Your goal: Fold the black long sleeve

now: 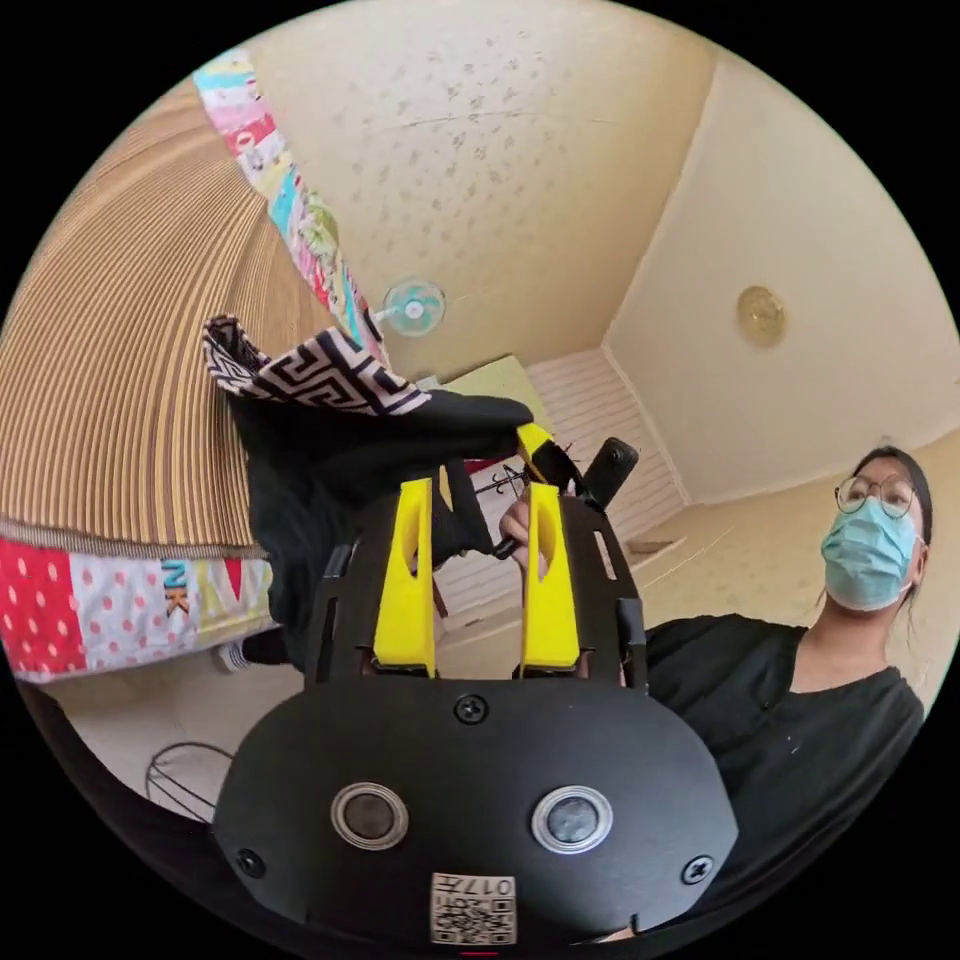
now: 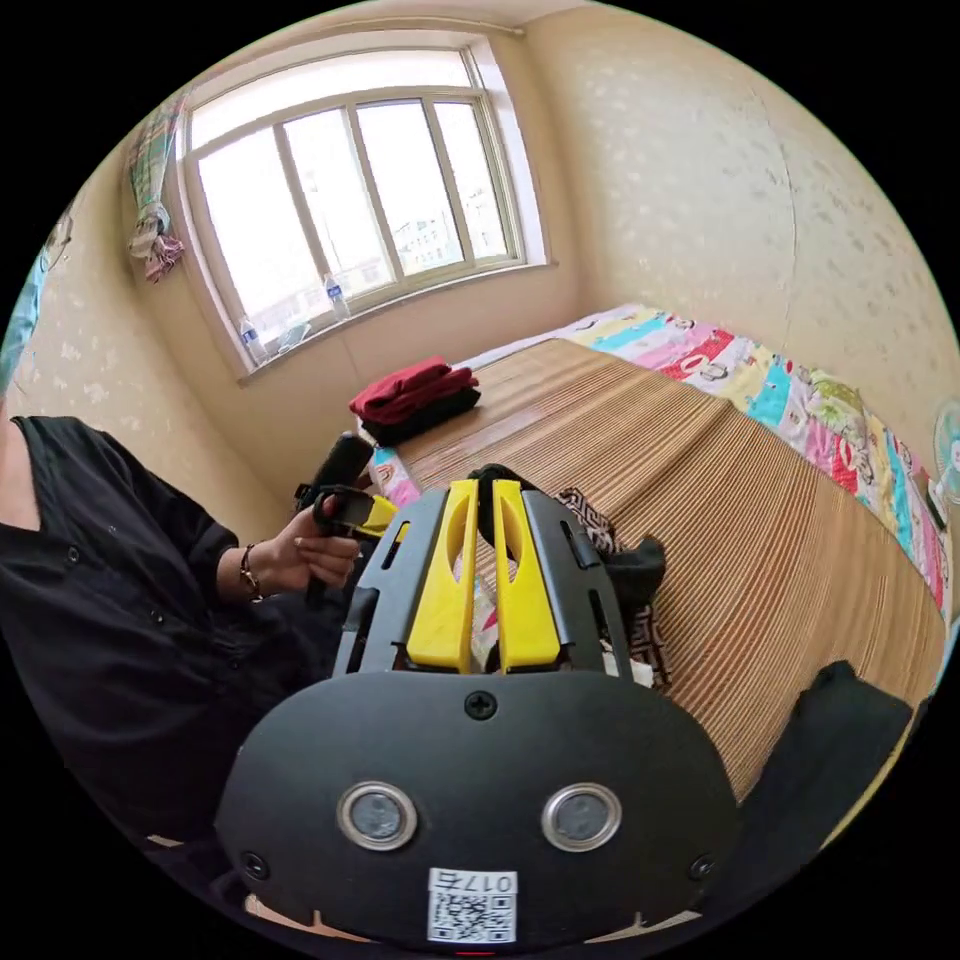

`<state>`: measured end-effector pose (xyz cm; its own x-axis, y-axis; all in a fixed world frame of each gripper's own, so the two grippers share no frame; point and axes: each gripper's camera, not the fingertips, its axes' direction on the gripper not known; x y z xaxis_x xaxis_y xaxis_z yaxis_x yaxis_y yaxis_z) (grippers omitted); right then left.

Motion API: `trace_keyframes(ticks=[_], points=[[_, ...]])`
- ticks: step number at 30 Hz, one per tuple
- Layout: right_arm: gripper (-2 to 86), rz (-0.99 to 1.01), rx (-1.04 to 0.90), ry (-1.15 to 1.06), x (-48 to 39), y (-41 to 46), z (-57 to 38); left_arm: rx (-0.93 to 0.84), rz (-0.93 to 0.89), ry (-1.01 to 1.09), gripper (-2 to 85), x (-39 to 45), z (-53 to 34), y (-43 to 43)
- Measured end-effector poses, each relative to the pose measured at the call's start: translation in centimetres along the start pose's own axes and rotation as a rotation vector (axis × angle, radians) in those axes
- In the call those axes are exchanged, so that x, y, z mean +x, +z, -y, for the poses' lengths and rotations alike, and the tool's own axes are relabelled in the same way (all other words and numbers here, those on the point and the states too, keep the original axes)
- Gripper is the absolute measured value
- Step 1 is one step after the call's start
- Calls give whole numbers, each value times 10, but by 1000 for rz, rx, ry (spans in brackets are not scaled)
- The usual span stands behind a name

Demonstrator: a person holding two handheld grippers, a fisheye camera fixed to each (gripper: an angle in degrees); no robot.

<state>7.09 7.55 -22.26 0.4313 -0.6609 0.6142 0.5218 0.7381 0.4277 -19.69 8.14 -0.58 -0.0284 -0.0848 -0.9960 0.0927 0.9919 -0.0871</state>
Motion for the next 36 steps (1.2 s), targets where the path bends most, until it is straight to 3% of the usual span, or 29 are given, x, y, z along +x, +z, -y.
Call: trace_keyframes(ticks=[2, 5, 9, 12, 14, 15, 18, 20, 23, 25, 27, 29, 32, 36], points=[[30, 180, -16, 53, -3, 31, -45, 27, -84, -164, 177, -38, -17, -8], [28, 264, -40, 72, -18, 54, -81, 72, -109, -240, 173, -61, -35, -25], [24, 273, -75, 34, -30, 58, -103, 127, -100, -176, 62, -53, -34, -49], [18, 243, -13, 3, -17, 24, -109, 151, -36, 112, 15, 6, -2, -82], [13, 220, 75, -13, -2, -13, -112, 96, -99, 454, 3, 80, 34, -107], [12, 213, 94, -24, 0, -22, -112, 70, -127, 529, 1, 98, 42, -111], [7, 149, 168, -81, 5, -63, -113, -59, -363, 871, -4, 189, 71, -123], [6, 132, 241, -120, 7, -89, -112, -130, -838, 1068, -6, 230, 86, -126], [7, 170, 342, -141, 16, -110, -116, -80, -1214, 951, -6, 240, 119, -116], [9, 188, 362, -145, 25, -113, -120, -192, -1211, 801, -7, 245, 136, -89], [10, 198, 339, -114, 36, -108, -122, -327, -1080, 709, -7, 254, 137, -53], [15, 224, 296, -68, 51, -95, -127, -541, -817, 691, -7, 281, 120, -8], [26, 288, 284, -25, 69, -79, -135, -707, -695, 861, -7, 335, 87, 17], [43, 345, 271, 13, 90, -66, -144, -804, -698, 1027, -7, 396, 56, 23]])
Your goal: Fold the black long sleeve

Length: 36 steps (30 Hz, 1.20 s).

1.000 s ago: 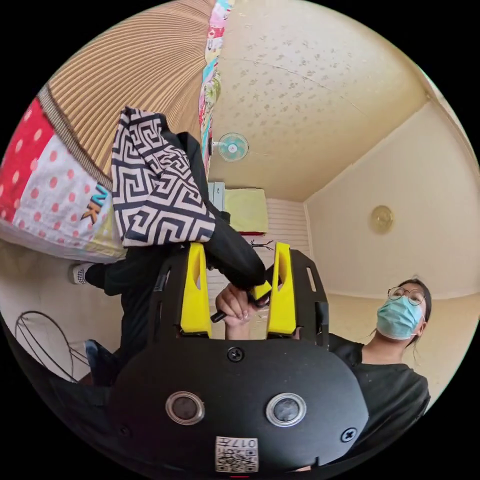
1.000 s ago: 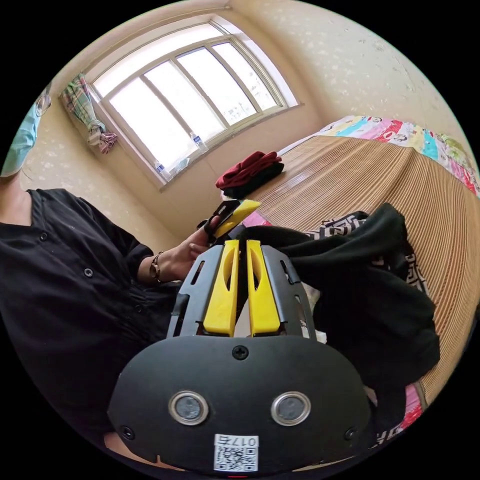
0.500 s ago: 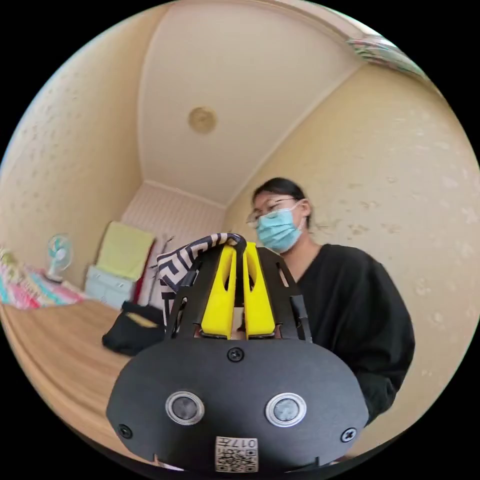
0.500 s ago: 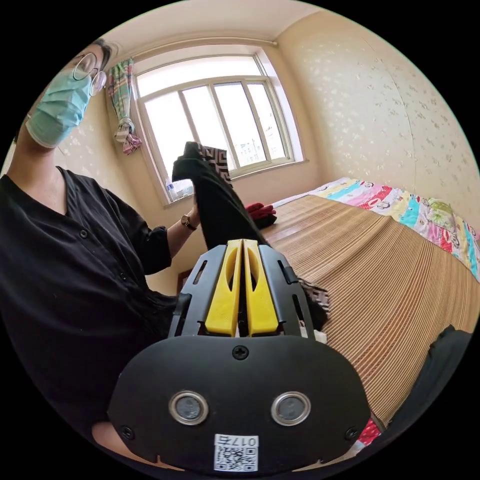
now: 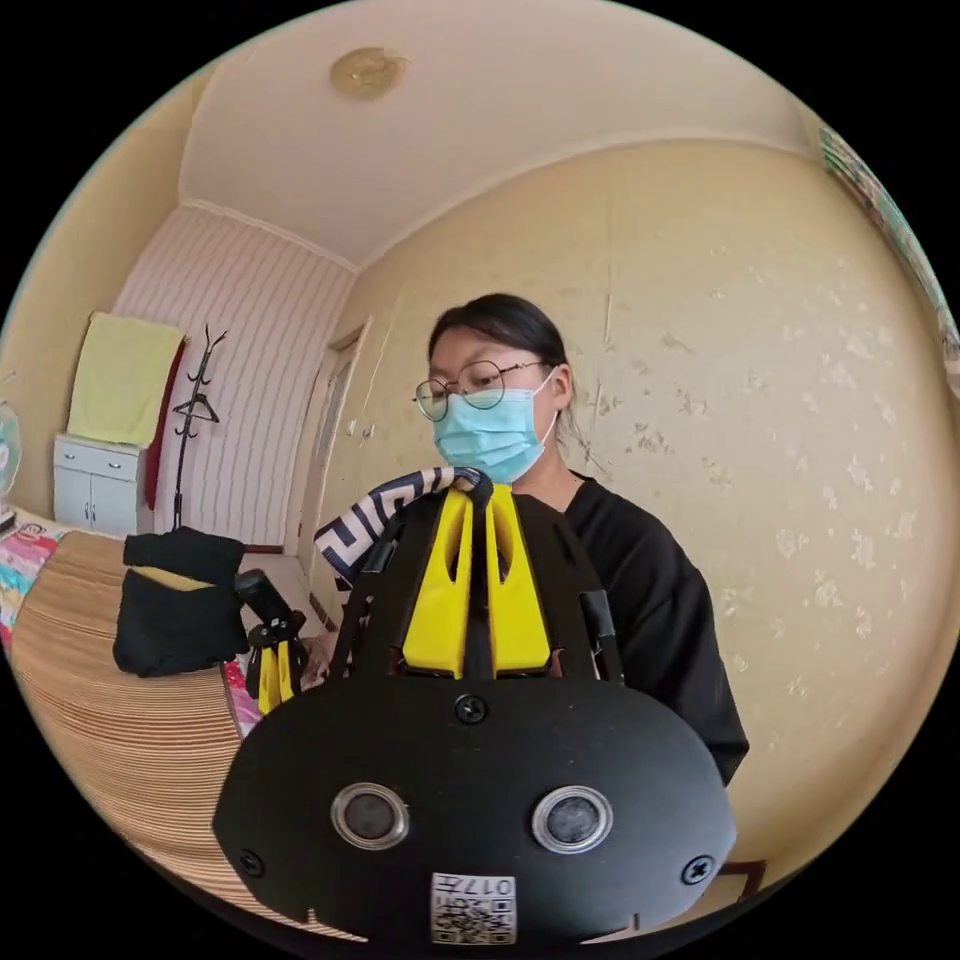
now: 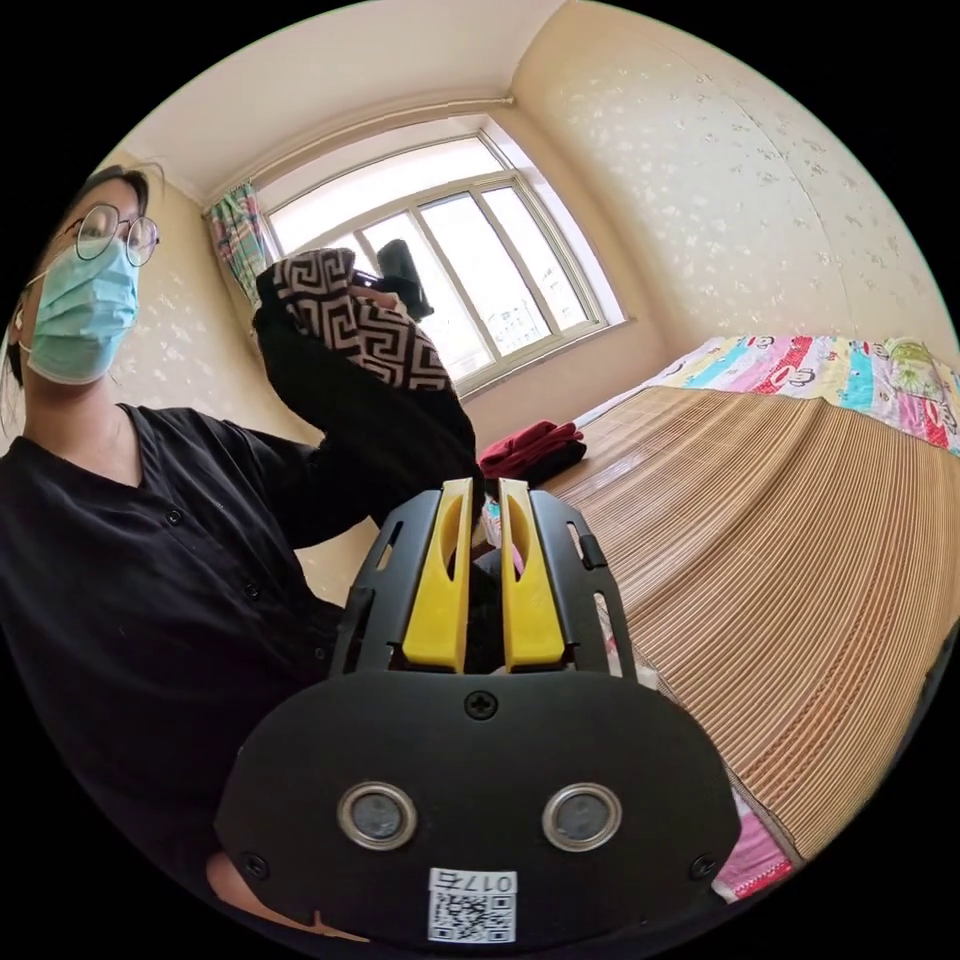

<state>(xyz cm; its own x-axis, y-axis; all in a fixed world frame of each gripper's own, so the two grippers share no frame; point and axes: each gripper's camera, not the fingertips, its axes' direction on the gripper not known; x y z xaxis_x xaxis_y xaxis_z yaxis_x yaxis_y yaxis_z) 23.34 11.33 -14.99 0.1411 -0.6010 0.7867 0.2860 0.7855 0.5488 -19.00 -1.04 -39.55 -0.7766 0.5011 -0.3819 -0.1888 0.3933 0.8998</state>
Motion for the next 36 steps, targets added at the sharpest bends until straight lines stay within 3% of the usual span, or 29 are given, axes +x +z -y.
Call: trace_keyframes(ticks=[5, 9, 12, 16, 17, 21, 25, 27, 29, 31, 33, 36], points=[[72, 91, 64, 3, 29, -13, -4, -162, 58, 30, -7, 17, 40, 38], [87, 219, 44, -32, 50, 9, -1, -166, 6, 46, -6, 7, 34, 60], [96, 408, -89, -64, 66, 54, 4, -118, -51, 33, -6, -16, 21, 69], [64, 934, -281, -177, 78, 108, -3, -44, -134, -42, -5, -48, 5, 66], [49, 1001, -254, -155, 87, 107, -8, -37, -124, -10, -5, -42, 3, 62], [26, 839, -47, -89, 119, 48, -13, -42, 0, 22, -5, -13, 4, 46], [15, 455, 262, -80, 131, -77, -8, -64, 183, -4, -5, 19, -1, 27], [13, 338, 422, -128, 116, -131, -6, -83, 343, -82, -5, 27, -6, 15], [10, 186, 580, -218, 81, -187, -2, -206, 643, -180, -5, 35, -22, 3], [9, 1, 591, -232, 54, -208, 10, -326, 938, -306, -6, 29, -47, -8], [7, -105, 620, -261, 27, -222, 21, -271, 927, -432, -7, 16, -62, -20], [5, -66, 819, -411, -17, -249, 30, -88, 916, -258, -8, 36, -60, -16]])
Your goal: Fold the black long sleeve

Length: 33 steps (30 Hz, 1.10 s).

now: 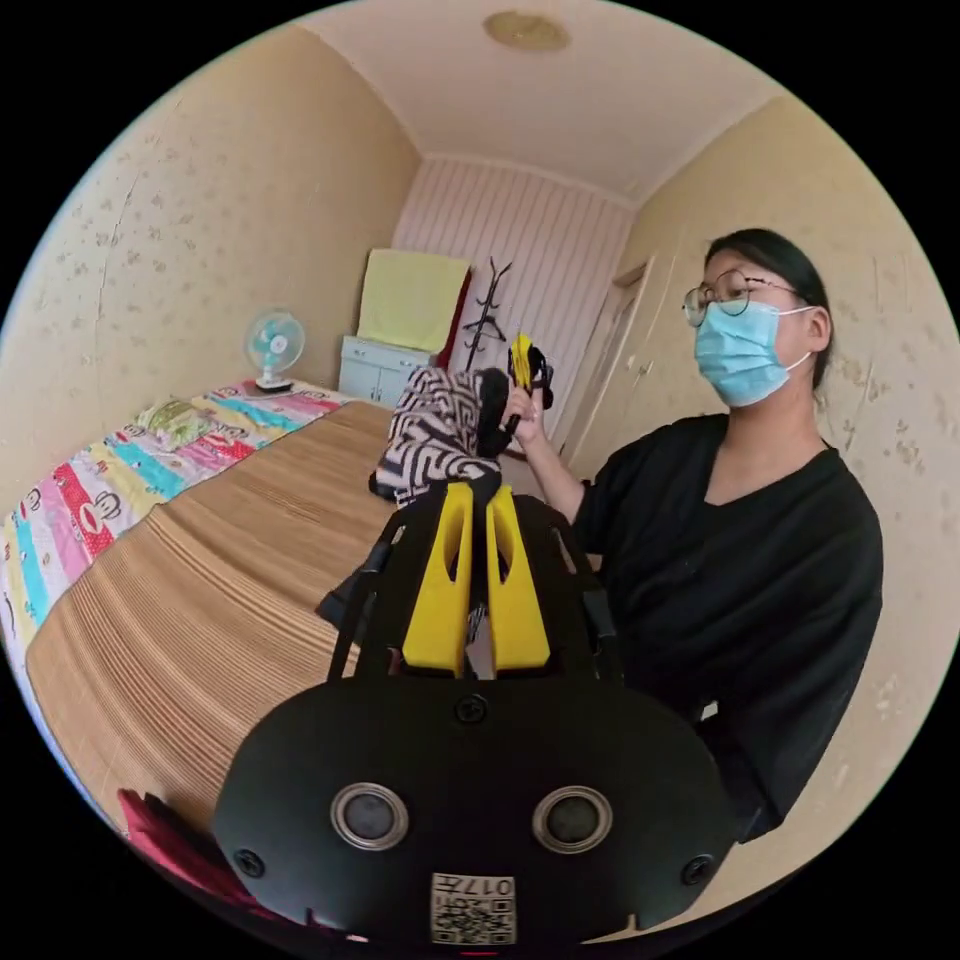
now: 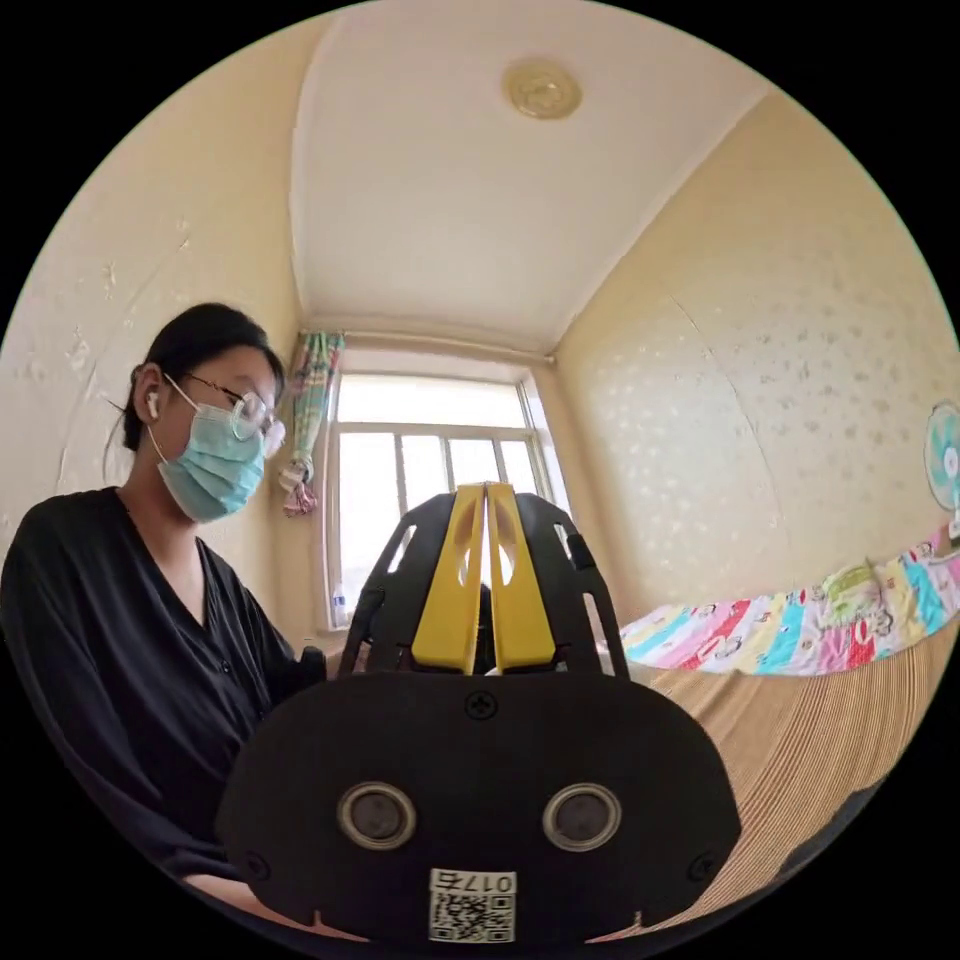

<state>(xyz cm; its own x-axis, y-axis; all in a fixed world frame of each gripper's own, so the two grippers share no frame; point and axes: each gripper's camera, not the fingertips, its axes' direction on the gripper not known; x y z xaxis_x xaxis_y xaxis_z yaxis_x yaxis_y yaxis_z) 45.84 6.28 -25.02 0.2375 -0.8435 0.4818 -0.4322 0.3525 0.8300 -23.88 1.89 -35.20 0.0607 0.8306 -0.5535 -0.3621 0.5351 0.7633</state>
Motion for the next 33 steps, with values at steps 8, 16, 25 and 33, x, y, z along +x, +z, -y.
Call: trace_keyframes(ticks=[8, 16, 25, 33], points=[[32, -63, -617, 7, 24, 113, -29, -46, -121, 157, -8, 32, 61, 47], [111, 494, -748, 448, 27, 170, -235, -28, -352, 250, -8, 66, 91, 60], [128, 711, -604, 777, 3, 149, -329, -57, -289, 250, -7, 80, 89, 47], [42, 802, -651, 693, -8, 151, -303, -32, -223, 181, -7, 69, 85, 15]])
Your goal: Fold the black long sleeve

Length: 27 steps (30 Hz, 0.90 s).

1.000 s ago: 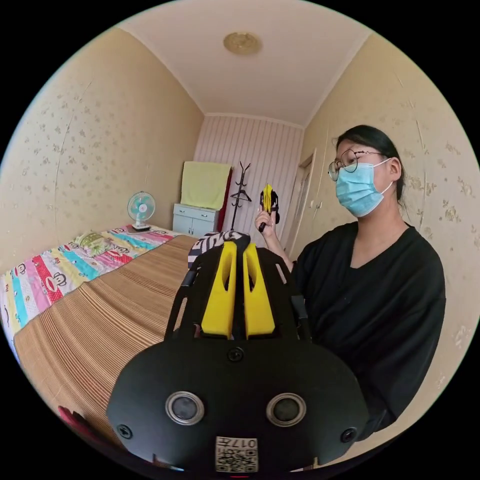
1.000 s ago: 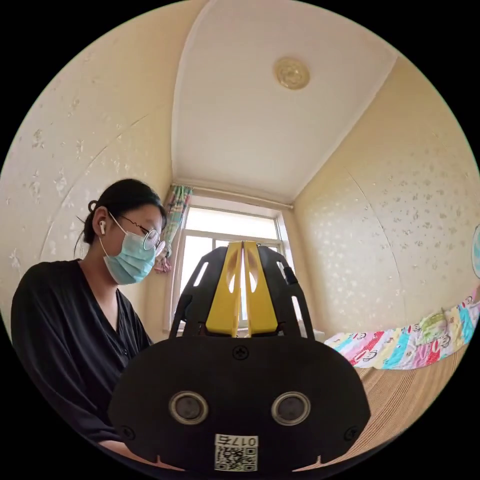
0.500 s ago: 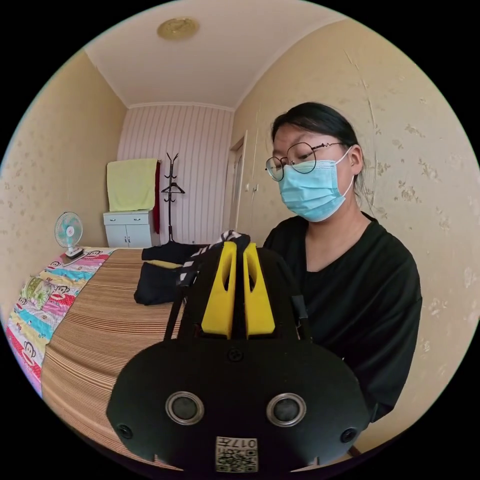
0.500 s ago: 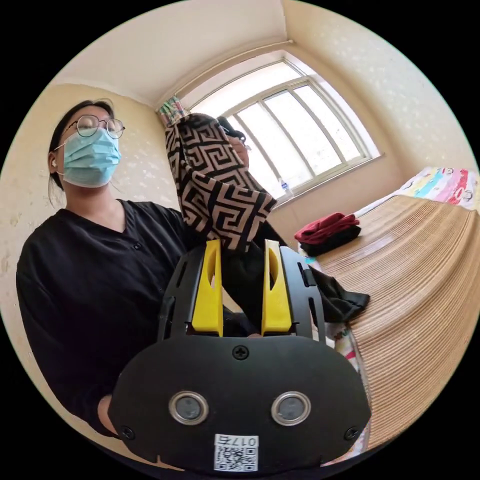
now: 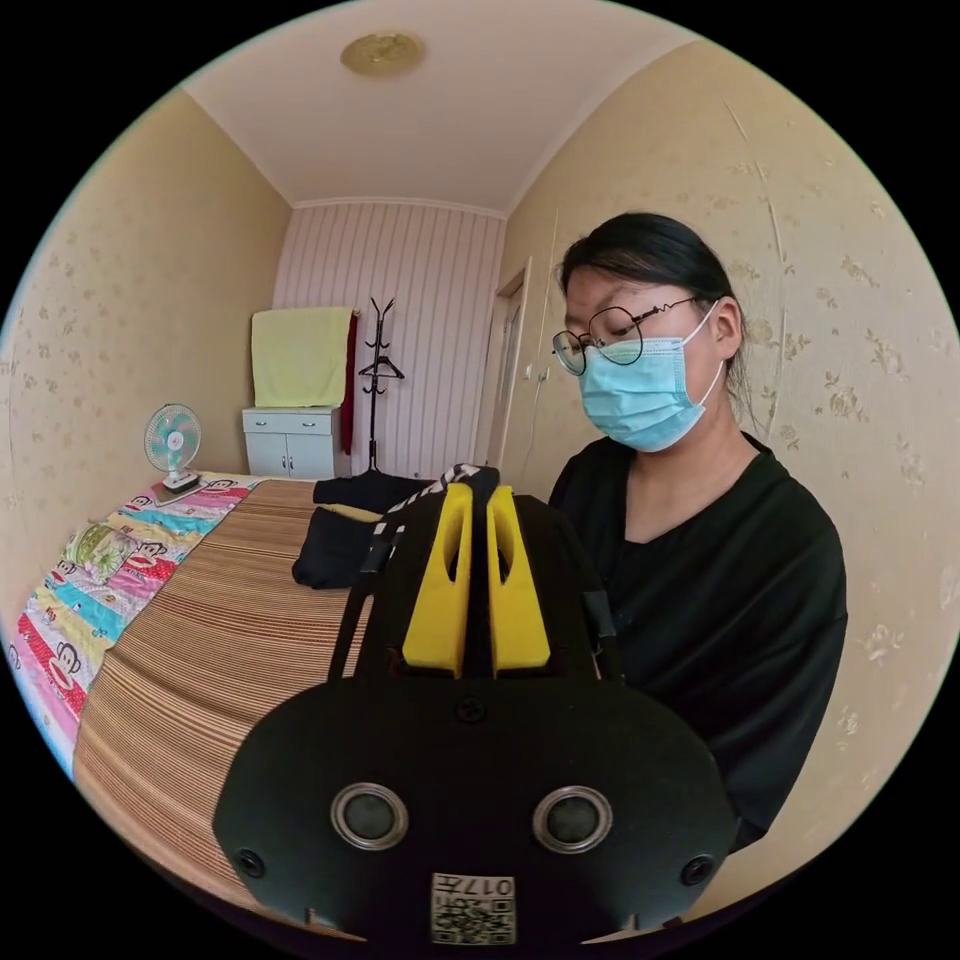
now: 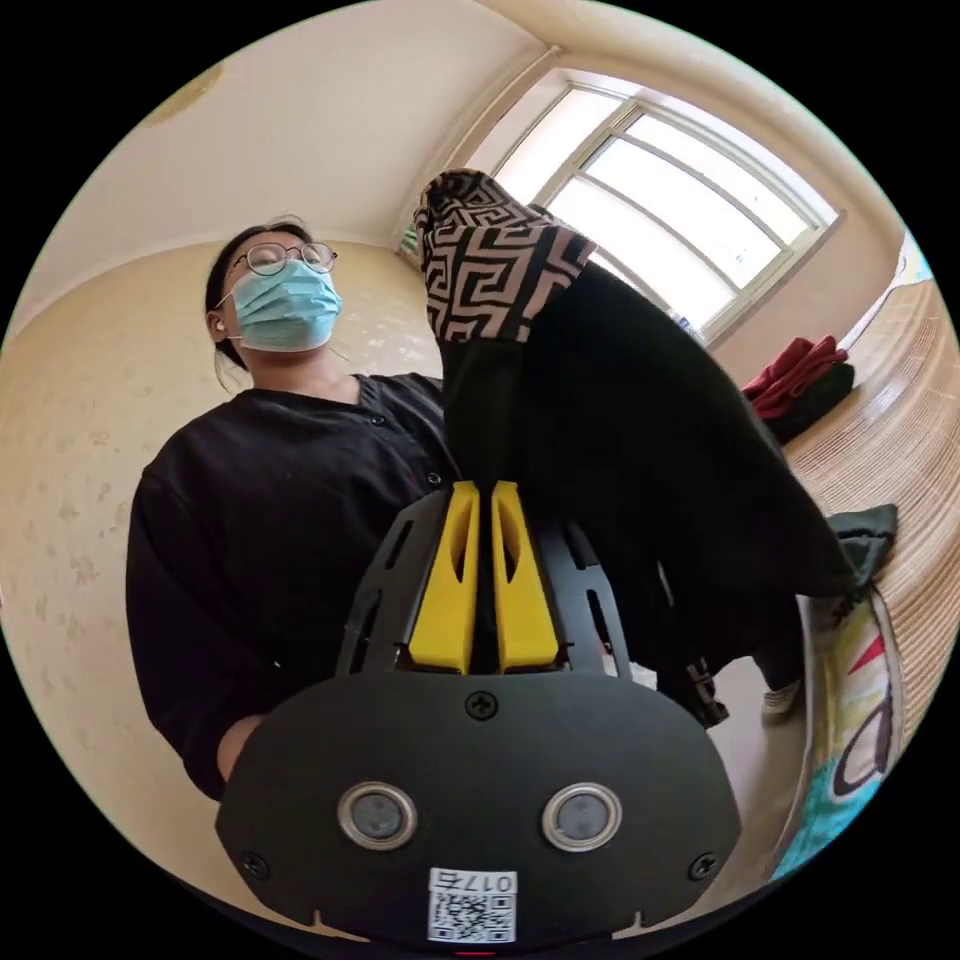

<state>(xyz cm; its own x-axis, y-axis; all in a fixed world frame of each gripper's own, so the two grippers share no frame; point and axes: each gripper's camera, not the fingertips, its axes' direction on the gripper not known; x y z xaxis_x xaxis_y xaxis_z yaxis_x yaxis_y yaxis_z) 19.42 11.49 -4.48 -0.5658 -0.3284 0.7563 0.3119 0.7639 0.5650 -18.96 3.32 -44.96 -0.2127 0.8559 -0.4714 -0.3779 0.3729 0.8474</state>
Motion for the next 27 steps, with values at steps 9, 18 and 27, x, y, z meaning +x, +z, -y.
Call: trace_keyframes(ticks=[9, 18, 27], points=[[17, -469, 379, -488, -195, -82, 95, 178, 247, -271, -4, 11, -38, -90], [14, -988, 445, -765, -338, 15, 209, 243, 461, -131, -5, 63, 10, -98], [20, -1886, -99, -91, -96, 2, 392, -31, 715, -697, 10, -278, 4, -97]])
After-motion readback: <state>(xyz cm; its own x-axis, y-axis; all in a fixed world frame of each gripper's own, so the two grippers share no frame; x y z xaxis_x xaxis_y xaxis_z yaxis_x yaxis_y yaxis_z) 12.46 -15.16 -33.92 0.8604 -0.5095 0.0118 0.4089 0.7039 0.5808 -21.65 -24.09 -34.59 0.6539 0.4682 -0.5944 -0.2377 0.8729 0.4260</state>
